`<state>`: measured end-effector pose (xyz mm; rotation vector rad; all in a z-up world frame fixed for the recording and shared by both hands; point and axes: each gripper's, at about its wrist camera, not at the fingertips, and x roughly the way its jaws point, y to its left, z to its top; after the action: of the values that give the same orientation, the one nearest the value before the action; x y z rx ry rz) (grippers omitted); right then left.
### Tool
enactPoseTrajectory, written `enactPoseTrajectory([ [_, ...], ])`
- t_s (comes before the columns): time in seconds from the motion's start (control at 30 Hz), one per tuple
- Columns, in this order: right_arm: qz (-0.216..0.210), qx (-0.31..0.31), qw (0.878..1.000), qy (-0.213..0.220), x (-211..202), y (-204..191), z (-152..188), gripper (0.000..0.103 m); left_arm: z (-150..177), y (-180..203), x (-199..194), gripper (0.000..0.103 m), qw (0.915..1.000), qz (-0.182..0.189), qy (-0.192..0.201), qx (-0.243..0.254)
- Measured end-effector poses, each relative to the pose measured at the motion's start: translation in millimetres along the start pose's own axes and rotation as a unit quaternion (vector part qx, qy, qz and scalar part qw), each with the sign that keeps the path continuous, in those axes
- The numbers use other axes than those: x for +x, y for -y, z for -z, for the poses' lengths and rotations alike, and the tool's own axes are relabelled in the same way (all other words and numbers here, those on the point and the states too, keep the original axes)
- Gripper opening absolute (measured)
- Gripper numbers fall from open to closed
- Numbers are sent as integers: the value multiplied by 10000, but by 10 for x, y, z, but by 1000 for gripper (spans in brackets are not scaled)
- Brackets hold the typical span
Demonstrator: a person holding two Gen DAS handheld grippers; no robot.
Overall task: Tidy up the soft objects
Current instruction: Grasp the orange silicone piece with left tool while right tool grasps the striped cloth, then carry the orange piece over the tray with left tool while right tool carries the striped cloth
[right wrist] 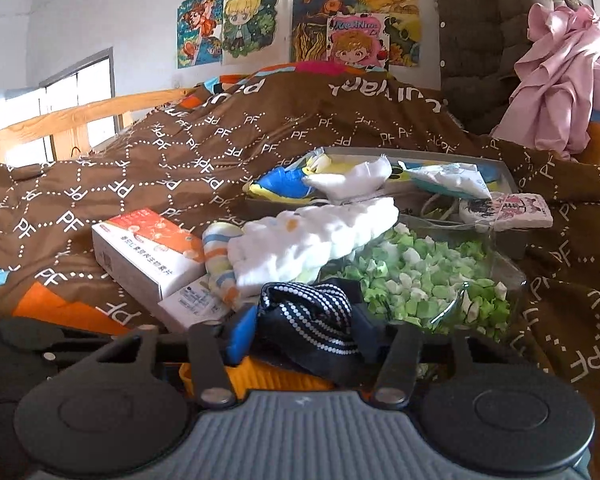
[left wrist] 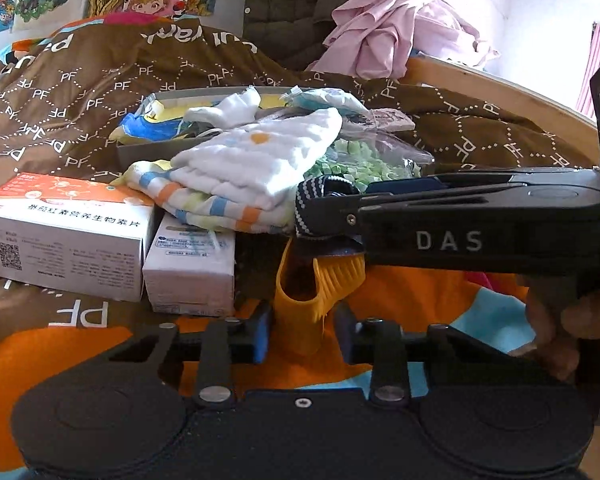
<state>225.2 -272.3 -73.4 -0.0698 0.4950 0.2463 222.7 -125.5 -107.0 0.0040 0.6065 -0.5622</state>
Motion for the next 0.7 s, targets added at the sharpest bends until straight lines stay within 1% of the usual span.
enactPoseTrajectory([
  [0.03,0,5,10000,-18,4,1,5,38,-5,4,5,31,10000,-21,8,-13],
  [0.07,11,13,10000,-28,-1,5,11,34,-9,3,5,26,10000,-30,21,-29],
  [0.13,6,46,10000,-13,-10,23,23,23,-10,3,-6,24,9999,-39,97,-104],
  [0.23,37,175,9998,11,-41,68,26,11,-11,15,-29,19,9997,-106,184,-157],
  [0.3,39,254,9996,91,-106,99,7,9,-11,41,-58,15,9994,-161,266,-151],
  [0.57,124,271,9979,573,-408,146,-118,7,-17,223,-319,14,9983,-326,486,47],
  [0.63,172,282,9966,753,-498,150,-145,7,-47,238,-402,14,9981,-337,511,2],
  [0.7,203,330,9950,926,-576,165,-170,7,-82,227,-485,14,9979,-310,543,-177],
])
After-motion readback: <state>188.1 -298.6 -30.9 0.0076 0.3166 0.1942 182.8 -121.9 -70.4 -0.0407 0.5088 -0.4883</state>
